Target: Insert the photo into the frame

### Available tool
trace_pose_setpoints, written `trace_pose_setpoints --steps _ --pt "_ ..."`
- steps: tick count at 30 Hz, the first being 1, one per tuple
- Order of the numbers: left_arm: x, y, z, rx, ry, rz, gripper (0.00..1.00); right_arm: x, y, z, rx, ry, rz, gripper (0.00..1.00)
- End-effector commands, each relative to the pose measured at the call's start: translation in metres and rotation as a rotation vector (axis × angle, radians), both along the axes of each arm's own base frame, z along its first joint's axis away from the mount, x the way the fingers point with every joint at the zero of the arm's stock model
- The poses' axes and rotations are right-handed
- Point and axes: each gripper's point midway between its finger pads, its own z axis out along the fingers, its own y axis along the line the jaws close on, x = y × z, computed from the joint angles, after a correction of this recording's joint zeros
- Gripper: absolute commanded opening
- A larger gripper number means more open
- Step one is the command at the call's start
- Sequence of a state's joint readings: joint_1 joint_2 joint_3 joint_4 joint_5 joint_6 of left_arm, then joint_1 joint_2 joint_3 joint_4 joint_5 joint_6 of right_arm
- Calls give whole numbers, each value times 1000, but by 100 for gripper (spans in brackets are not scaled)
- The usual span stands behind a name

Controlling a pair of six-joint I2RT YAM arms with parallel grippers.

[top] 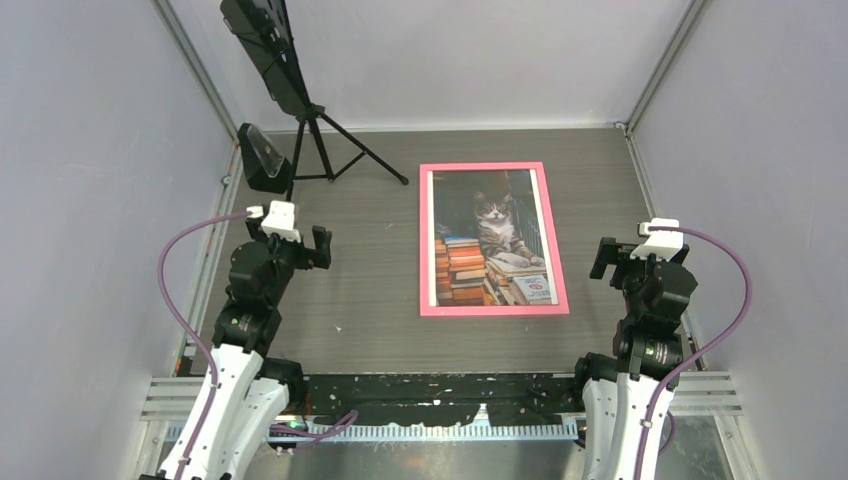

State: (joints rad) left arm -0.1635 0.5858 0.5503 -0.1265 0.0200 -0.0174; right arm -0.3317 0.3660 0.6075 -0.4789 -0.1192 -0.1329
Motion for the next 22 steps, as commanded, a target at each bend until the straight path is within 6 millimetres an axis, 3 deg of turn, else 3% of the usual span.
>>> trace_pose_setpoints --steps 1,22 --pt "4 4 18 28 -79 9 100 2 0 18 -19 -57 5 95" --pt "3 1 15 27 -70 -11 100 0 3 24 -32 -83 22 95"
